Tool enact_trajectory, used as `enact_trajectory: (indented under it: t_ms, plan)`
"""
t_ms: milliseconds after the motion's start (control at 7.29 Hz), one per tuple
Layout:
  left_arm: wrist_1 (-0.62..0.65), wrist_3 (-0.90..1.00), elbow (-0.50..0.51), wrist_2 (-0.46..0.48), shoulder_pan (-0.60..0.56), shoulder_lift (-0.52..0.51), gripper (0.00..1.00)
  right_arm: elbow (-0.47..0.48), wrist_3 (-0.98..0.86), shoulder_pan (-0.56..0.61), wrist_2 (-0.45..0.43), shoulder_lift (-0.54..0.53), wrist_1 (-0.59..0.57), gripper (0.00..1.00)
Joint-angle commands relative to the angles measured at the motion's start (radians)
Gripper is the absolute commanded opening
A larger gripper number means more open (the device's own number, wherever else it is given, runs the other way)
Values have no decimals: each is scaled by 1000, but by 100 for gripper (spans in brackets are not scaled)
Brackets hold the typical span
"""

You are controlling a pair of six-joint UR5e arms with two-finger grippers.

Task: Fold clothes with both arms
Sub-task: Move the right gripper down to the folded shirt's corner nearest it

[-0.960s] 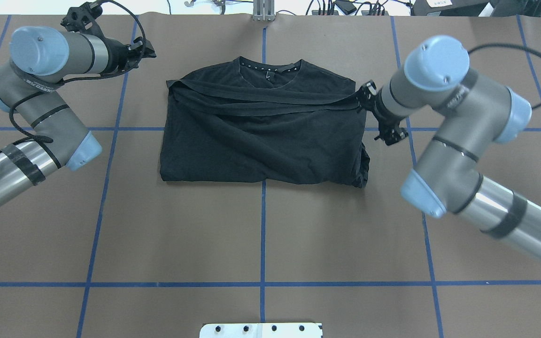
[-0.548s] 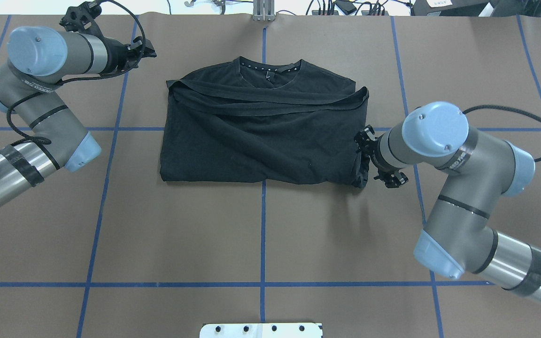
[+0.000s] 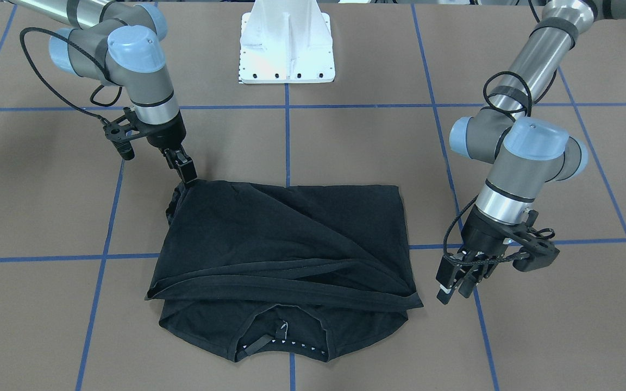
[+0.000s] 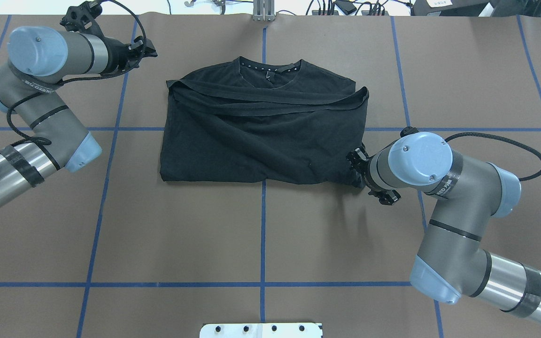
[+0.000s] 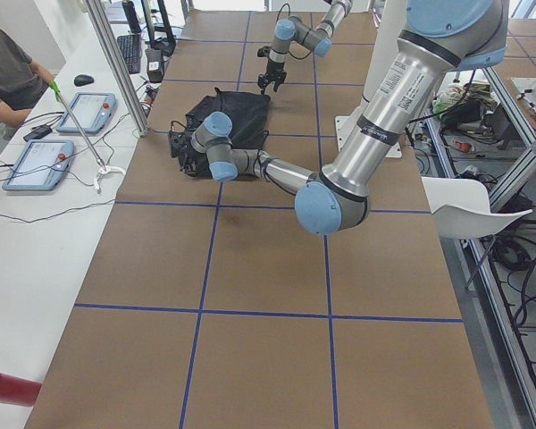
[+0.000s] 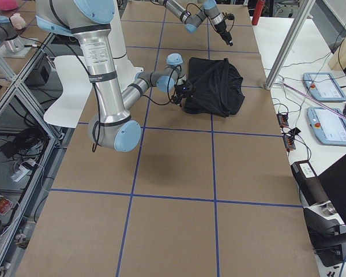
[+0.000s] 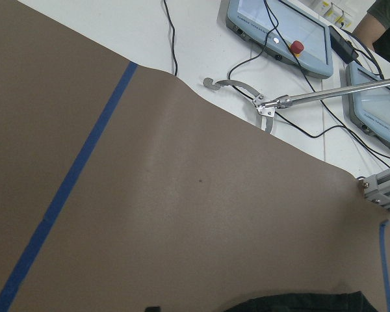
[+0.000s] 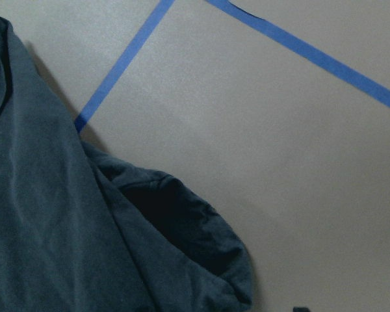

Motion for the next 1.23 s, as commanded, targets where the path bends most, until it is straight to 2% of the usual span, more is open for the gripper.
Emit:
enact_trajectory:
  t_ms: [0, 411, 548, 960, 1097]
  plan:
    - [0, 0, -1, 0, 0, 1, 65, -4, 0, -13, -7, 5, 2, 79]
    - [0, 0, 1, 2, 0, 1, 65, -13, 3, -21, -7, 8, 2, 77]
    - [0, 1, -7, 3, 0, 19, 65, -24, 3, -24, -6, 12, 5, 74]
    - [0, 1, -10, 3, 0, 21, 65, -58, 11, -24, -4, 14, 46, 40]
    - [0, 1, -10, 3, 0, 21, 65, -50, 12, -24, -1, 14, 46, 13]
